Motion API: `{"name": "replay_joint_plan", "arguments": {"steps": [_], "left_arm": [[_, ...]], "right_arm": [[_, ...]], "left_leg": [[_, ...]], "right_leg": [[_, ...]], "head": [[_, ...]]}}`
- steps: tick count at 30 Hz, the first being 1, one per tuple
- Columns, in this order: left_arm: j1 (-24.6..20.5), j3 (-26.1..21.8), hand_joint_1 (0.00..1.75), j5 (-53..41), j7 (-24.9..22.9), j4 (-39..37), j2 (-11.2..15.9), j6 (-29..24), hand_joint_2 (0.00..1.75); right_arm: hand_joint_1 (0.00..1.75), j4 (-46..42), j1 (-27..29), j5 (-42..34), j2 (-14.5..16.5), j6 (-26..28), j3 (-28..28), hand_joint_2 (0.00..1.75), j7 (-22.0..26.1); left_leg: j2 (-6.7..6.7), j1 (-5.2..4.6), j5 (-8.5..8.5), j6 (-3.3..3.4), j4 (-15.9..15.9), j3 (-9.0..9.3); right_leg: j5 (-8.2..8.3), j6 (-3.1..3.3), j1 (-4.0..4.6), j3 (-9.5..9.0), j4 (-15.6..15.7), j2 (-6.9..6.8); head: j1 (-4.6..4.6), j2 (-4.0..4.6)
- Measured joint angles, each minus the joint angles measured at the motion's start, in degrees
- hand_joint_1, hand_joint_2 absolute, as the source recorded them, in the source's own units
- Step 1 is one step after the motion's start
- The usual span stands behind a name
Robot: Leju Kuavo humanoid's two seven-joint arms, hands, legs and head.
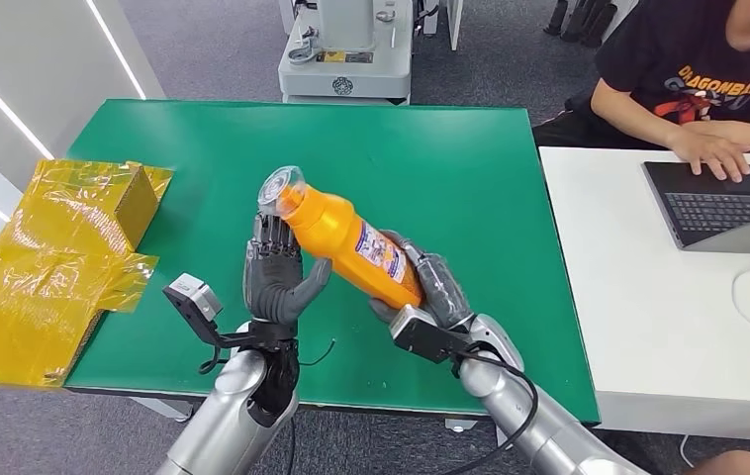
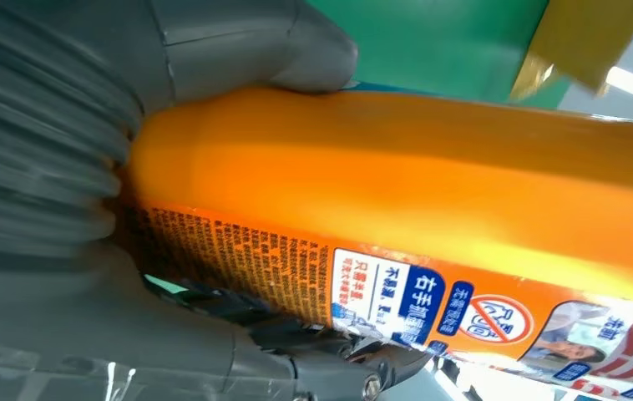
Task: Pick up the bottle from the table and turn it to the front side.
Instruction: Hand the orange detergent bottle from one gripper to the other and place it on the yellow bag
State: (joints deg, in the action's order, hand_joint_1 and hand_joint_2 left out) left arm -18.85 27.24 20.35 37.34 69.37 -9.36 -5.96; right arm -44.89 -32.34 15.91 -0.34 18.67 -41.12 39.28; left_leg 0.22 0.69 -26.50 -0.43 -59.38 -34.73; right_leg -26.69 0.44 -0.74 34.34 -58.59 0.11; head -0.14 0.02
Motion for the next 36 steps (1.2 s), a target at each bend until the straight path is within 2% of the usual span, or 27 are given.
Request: {"name": "replay_joint_plan", "arguments": {"steps": [8, 20, 22, 24, 26, 36], "left_arm": [[0.13, 0.25, 0.0, 0.8, -0.51, 0.0, 0.67, -0.55, 1.75], [0.97, 0.21, 0.0, 0.66, -1.57, 0.0, 1.03, -0.1, 1.75], [1.06, 0.18, 0.75, 0.55, -1.69, 0.0, 1.03, 0.04, 1.75], [1.14, 0.16, 1.61, 0.74, -1.81, 0.0, 1.03, 0.58, 1.75], [1.24, 0.15, 1.75, 1.02, -1.85, 0.0, 1.03, 1.36, 1.75], [1.77, 0.14, 1.75, 1.0, -1.33, 0.0, 1.11, 1.83, 1.75]], "right_arm": [[1.75, 0.31, -1.88, -0.01, 0.38, -8.07, -3.58, 1.75, 0.39], [1.75, 1.85, -3.48, 1.8, 0.1, -13.26, -5.72, 1.75, -2.18], [1.75, 2.04, -3.48, 2.18, -0.13, -13.57, -5.81, 1.75, -2.49], [1.75, 2.21, -3.48, 2.46, -0.34, -13.83, -5.86, 1.75, -2.61], [1.75, 2.38, -3.49, 2.57, -0.52, -14.18, -5.87, 1.75, -2.69], [1.75, 3.39, -3.76, 3.21, -0.8, -15.07, -5.83, 1.75, -2.85]], "left_leg": [[0.0, 0.0, 0.01, 0.0, 0.0, 0.01], [0.0, 0.0, 0.0, 0.0, 0.0, 0.0], [0.0, 0.0, 0.0, 0.0, 0.0, 0.0], [0.0, 0.0, 0.0, 0.0, -0.01, 0.0], [0.0, 0.0, 0.0, 0.0, -0.01, 0.01], [0.0, 0.0, 0.0, 0.0, 0.0, 0.0]], "right_leg": [[0.0, 0.0, 0.0, -0.01, -0.01, 0.0], [0.0, 0.0, 0.0, 0.02, 0.01, 0.0], [0.0, 0.0, 0.0, 0.02, 0.01, 0.0], [0.0, 0.0, 0.0, 0.02, 0.01, 0.0], [0.0, 0.0, 0.0, 0.02, 0.01, 0.0], [0.0, 0.0, 0.0, 0.02, 0.01, 0.01]], "head": [[0.0, 0.0], [0.0, 0.0], [0.0, 0.0], [0.0, 0.0], [-0.01, 0.0], [-0.01, 0.0]]}}
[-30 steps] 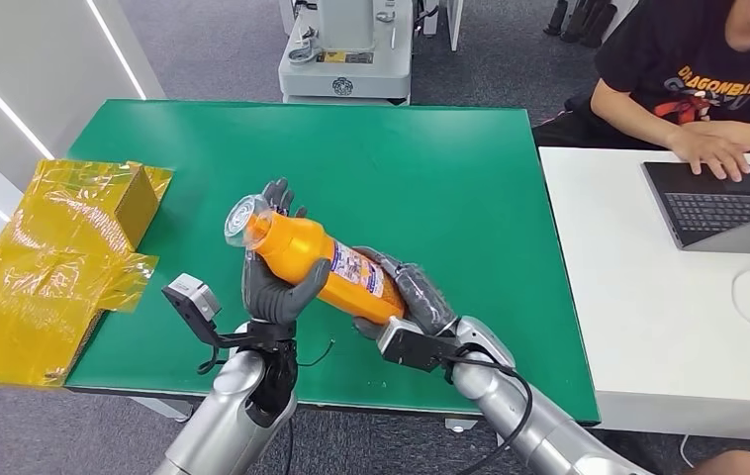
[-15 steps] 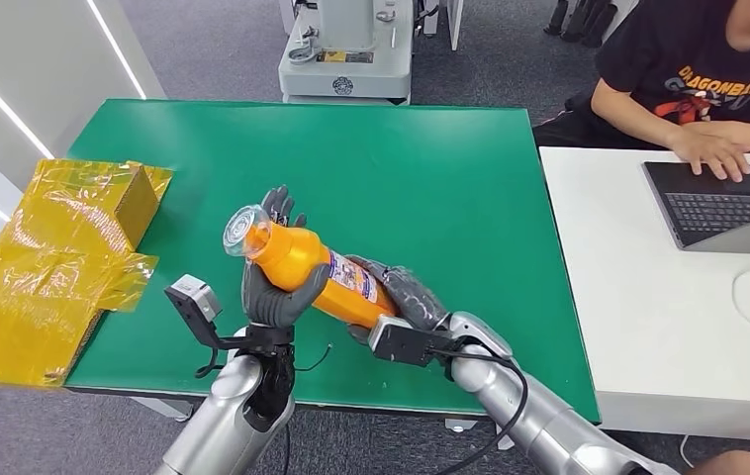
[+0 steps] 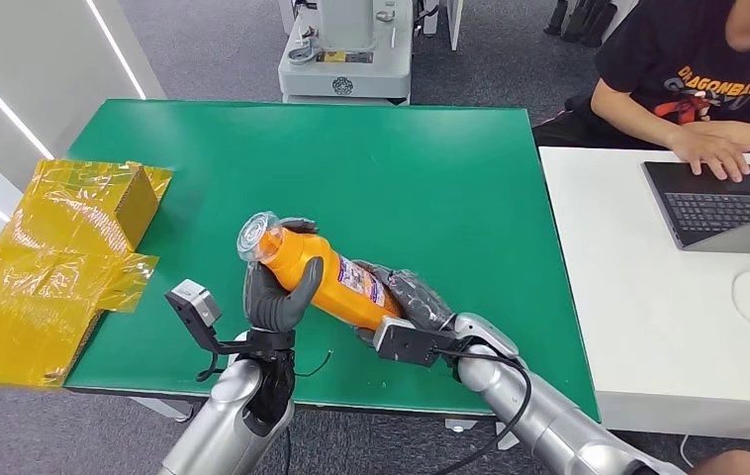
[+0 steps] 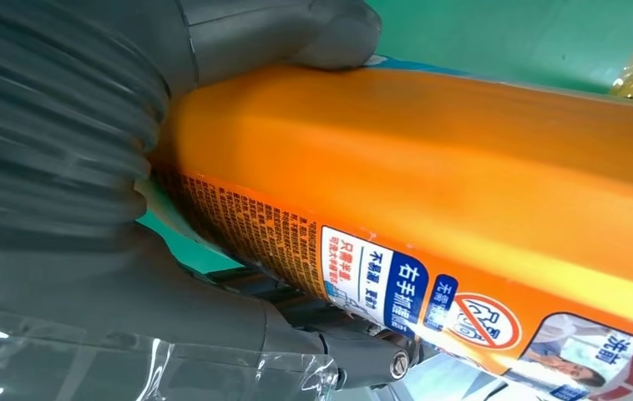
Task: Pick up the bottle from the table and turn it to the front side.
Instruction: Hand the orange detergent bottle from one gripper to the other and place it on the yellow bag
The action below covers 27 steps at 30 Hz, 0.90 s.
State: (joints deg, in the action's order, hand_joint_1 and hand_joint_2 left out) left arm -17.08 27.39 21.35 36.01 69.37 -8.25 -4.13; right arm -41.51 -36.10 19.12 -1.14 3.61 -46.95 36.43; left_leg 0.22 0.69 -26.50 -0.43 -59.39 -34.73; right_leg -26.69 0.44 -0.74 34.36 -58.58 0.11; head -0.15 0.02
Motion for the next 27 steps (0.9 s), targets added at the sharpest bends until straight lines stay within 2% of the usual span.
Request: {"name": "replay_joint_plan", "arguments": {"steps": [14, 15, 16, 17, 19, 20, 21, 27], "left_arm": [[-0.13, -0.03, 1.75, -0.02, -2.11, -1.48, 0.12, -1.68, 1.75], [-0.13, -0.03, 1.75, 0.1, -2.11, -1.56, 0.12, -1.82, 1.75], [-0.13, -0.03, 1.75, 0.19, -2.11, -1.62, 0.12, -1.92, 1.75], [-0.13, -0.03, 1.75, 0.29, -2.13, -1.67, 0.12, -2.02, 1.75], [-0.14, -0.02, 1.75, 0.47, -2.15, -1.72, 0.11, -2.23, 1.75], [-0.15, -0.02, 1.75, 0.56, -2.15, -1.73, 0.11, -2.32, 1.75], [-0.17, -0.03, 1.75, 0.62, -2.16, -1.73, 0.1, -2.43, 1.75], [-0.07, -0.02, 1.75, 0.84, -2.36, -2.03, 0.1, -2.81, 1.75]], "right_arm": [[1.74, 1.71, -0.1, 1.21, 0.0, 1.37, -0.17, 1.75, 0.18], [1.68, 1.75, -0.1, 1.12, 0.0, 1.57, -0.17, 1.75, 0.19], [1.44, 1.78, -0.1, 0.98, 0.0, 1.76, -0.17, 1.75, 0.19], [1.11, 1.79, -0.1, 0.82, 0.01, 1.97, -0.15, 1.75, 0.2], [0.29, 1.79, -0.07, 0.39, 0.04, 2.5, -0.07, 1.75, 0.2], [0.1, 1.79, -0.02, 0.12, 0.08, 2.87, 0.0, 1.75, 0.21], [0.0, 1.74, 0.07, -0.22, 0.15, 3.39, 0.13, 1.75, 0.23], [0.0, 0.55, 0.37, -2.43, 1.02, 6.6, 1.45, 1.75, 0.56]], "left_leg": [[0.0, 0.0, 0.0, 0.0, 0.0, -0.01], [0.0, 0.0, 0.0, 0.0, 0.0, -0.01], [0.0, 0.0, 0.0, 0.0, 0.0, -0.01], [0.0, 0.0, 0.0, 0.0, 0.0, -0.01], [0.01, 0.0, 0.0, 0.0, 0.0, -0.01], [0.01, 0.0, 0.0, 0.0, 0.0, -0.01], [0.01, 0.0, 0.0, 0.0, 0.0, -0.01], [0.0, 0.0, 0.0, 0.0, 0.0, 0.0]], "right_leg": [[0.0, 0.0, 0.0, -0.01, 0.0, -0.01], [0.0, 0.0, 0.0, -0.01, 0.0, -0.01], [0.0, 0.0, 0.0, -0.01, 0.0, -0.01], [0.0, 0.0, 0.0, -0.01, 0.0, -0.01], [0.0, 0.0, 0.0, -0.01, 0.0, -0.01], [0.0, 0.0, 0.0, -0.01, 0.0, -0.01], [0.0, 0.0, 0.0, -0.01, 0.0, -0.01], [0.0, 0.0, 0.0, 0.0, -0.01, 0.0]], "head": [[0.0, 0.0], [-0.01, 0.0], [-0.01, 0.0], [-0.01, 0.0], [0.0, 0.0], [0.01, 0.0], [0.01, 0.0], [0.01, 0.0]]}}
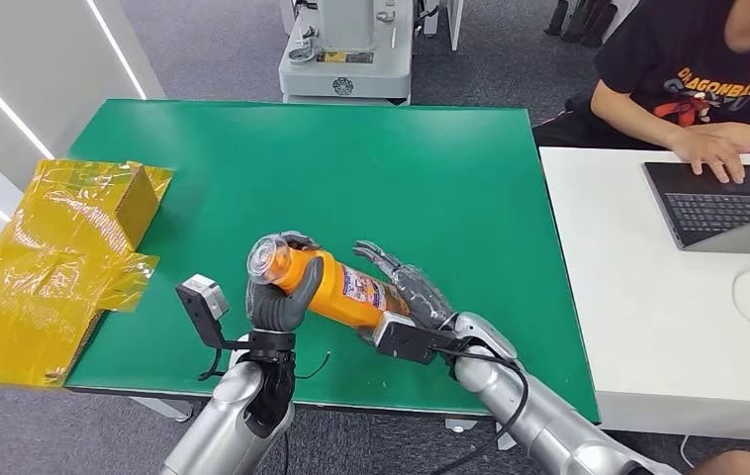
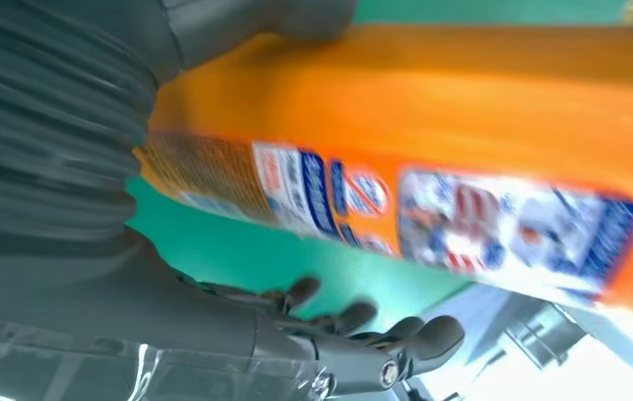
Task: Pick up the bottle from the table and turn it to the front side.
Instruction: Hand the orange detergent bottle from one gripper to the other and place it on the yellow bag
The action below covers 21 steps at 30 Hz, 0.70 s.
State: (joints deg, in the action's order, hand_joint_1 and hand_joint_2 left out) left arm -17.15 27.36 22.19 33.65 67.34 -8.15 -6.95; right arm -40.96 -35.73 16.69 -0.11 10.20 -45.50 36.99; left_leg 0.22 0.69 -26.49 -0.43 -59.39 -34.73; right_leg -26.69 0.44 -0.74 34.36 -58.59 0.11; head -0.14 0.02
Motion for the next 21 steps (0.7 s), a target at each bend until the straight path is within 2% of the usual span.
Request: {"name": "replay_joint_plan", "arguments": {"steps": [14, 21], "left_arm": [[-0.1, -0.7, 1.75, -0.84, 0.76, 0.44, 0.47, -1.16, 1.75], [-0.37, -3.49, 1.75, -6.51, 2.09, 5.57, 2.22, -3.91, 1.75]], "right_arm": [[0.0, -6.51, 3.51, -5.0, 0.7, 6.03, 3.4, 1.75, 1.81], [0.0, -11.59, 6.17, -7.17, 0.85, 10.4, 4.06, 1.75, 2.23]], "left_leg": [[0.0, 0.0, 0.0, 0.0, 0.0, 0.0], [0.0, 0.01, 0.0, 0.0, 0.01, 0.0]], "right_leg": [[0.0, 0.0, 0.0, 0.0, 0.0, 0.0], [0.0, 0.0, 0.01, 0.0, -0.02, 0.01]], "head": [[0.0, 0.0], [-0.01, 0.0]]}}
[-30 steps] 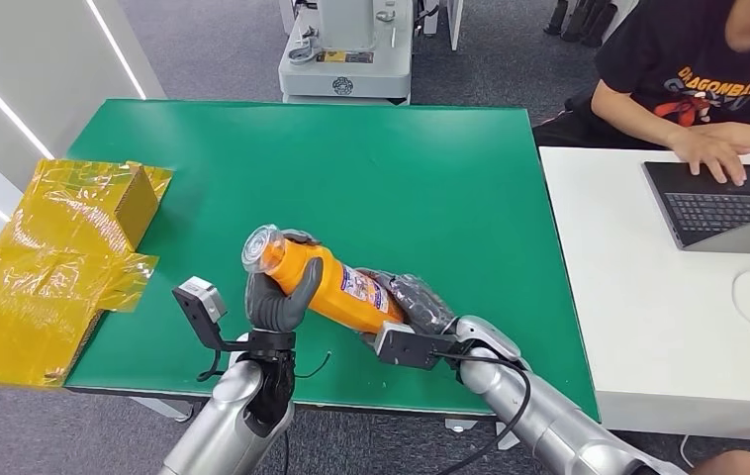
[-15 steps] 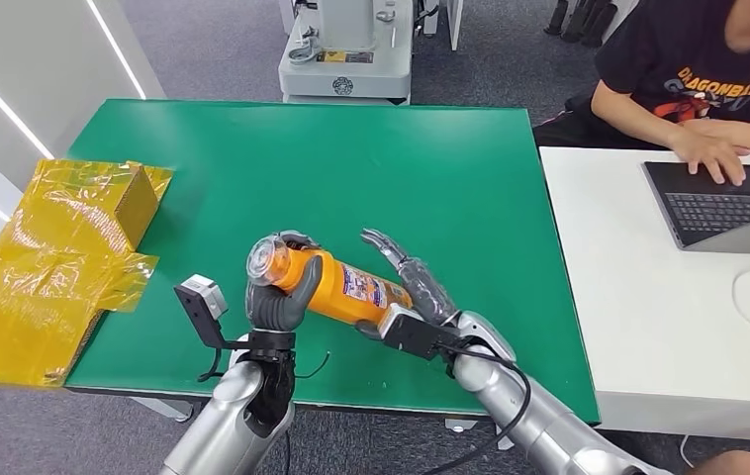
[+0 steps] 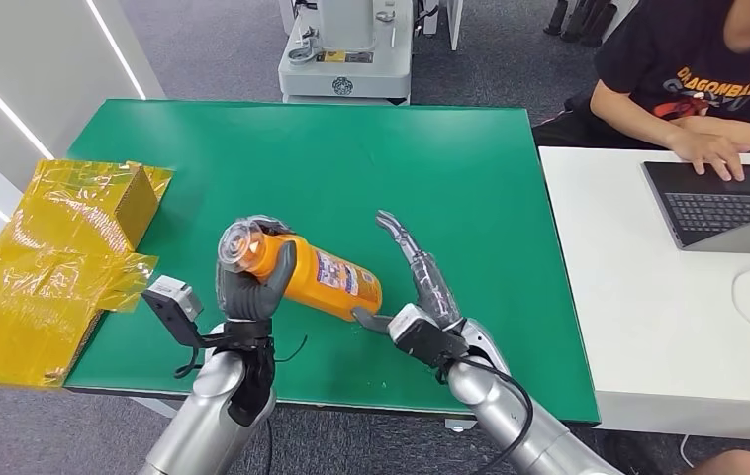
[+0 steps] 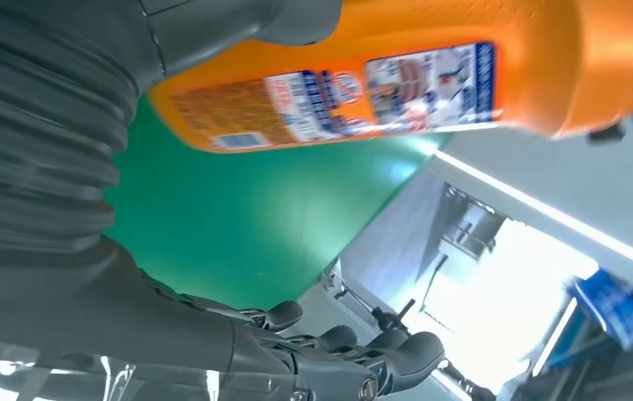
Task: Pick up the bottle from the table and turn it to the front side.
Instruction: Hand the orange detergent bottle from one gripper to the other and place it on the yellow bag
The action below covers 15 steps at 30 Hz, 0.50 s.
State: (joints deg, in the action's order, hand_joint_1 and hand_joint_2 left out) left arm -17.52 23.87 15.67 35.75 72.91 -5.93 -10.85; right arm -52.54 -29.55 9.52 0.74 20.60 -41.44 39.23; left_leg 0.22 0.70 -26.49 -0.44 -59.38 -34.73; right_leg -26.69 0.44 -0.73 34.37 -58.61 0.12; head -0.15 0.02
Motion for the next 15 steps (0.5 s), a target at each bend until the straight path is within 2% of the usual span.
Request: {"name": "replay_joint_plan", "arguments": {"steps": [10, 15], "left_arm": [[-2.66, -4.37, 1.75, -8.62, -1.15, 8.45, 4.63, -4.56, 1.75], [-5.77, -5.91, 1.75, -15.06, -4.23, 8.98, 8.25, -6.93, 1.75]], "right_arm": [[0.0, -9.94, 4.8, -4.42, 0.46, 6.61, 1.2, 1.75, 0.88], [0.0, -15.58, 9.83, -3.9, 0.44, 9.55, 1.27, 1.75, 0.59]], "left_leg": [[0.0, 0.0, 0.01, 0.0, 0.01, 0.01], [0.0, 0.01, 0.0, -0.01, 0.02, 0.01]], "right_leg": [[0.0, 0.0, 0.0, 0.0, -0.01, -0.01], [-0.01, 0.01, 0.01, 0.02, -0.01, 0.0]], "head": [[0.01, 0.0], [0.01, 0.0]]}}
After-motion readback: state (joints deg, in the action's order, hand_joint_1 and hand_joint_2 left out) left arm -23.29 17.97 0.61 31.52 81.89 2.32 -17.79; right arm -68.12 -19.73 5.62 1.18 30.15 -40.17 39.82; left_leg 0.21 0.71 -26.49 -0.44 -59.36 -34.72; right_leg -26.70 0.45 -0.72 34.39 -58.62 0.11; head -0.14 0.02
